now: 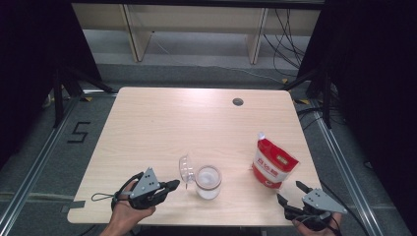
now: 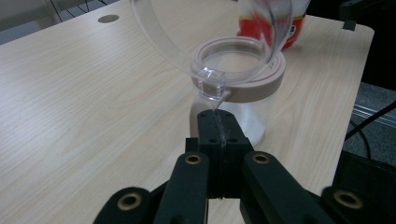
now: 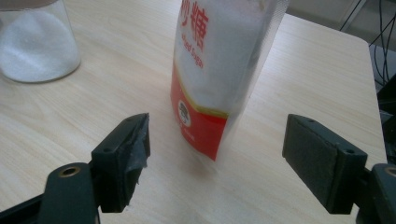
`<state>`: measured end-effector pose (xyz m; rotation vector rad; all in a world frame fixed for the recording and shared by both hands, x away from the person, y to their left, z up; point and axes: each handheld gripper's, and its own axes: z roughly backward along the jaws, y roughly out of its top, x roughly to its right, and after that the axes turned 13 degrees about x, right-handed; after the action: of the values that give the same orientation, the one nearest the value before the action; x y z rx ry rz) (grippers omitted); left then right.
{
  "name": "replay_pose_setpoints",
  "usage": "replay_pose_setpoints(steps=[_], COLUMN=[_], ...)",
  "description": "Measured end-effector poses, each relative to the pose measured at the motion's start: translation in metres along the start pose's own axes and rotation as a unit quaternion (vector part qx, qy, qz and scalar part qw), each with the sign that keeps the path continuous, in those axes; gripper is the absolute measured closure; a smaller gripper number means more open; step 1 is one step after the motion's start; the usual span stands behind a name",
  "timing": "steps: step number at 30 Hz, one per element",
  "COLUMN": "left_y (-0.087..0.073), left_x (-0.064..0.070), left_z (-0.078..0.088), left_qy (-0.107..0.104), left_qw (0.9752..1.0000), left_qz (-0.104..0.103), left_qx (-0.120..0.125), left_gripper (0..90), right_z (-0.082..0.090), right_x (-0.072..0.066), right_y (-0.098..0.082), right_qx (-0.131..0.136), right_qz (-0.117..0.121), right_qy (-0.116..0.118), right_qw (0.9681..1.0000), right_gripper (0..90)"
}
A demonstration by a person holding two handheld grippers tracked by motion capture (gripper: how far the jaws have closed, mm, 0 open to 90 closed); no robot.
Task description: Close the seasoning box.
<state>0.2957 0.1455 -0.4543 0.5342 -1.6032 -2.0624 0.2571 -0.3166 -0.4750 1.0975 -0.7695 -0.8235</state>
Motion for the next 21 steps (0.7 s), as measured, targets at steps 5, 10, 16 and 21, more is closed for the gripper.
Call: replay_pose_setpoints(steps=[5, 10, 16, 21], left_y=[0.005, 0.009, 0.012, 0.013], left_x=[0.003, 0.007, 0.007, 0.010], left_z=[-0.006, -0.011, -0.015, -0.017], left_qy=[-0.007, -0.012, -0.016, -0.014], left_qw=[1.0000, 0.9999, 0.9998, 0.9998], left_qz=[-0.004, -0.002, -0.011, -0.014], left_qx=[0.004, 0.010, 0.008, 0.010], left_gripper=[89.5, 89.5, 89.5, 89.5], right_z=[0.000, 0.000, 0.000, 0.000], right_x=[0.000, 0.000, -0.001, 0.000], right_y=[0.000, 0.000, 0.000, 0.001], right_qx=[-0.002, -0.001, -0.004, 0.003], right_qz=[0.004, 0.004, 0.002, 0.003], right_qy=[0.000, 0.000, 0.005, 0.003], right_qw=[1.0000, 1.0000, 1.0000, 1.0000], right_gripper=[24.2, 24.3, 24.4, 24.6])
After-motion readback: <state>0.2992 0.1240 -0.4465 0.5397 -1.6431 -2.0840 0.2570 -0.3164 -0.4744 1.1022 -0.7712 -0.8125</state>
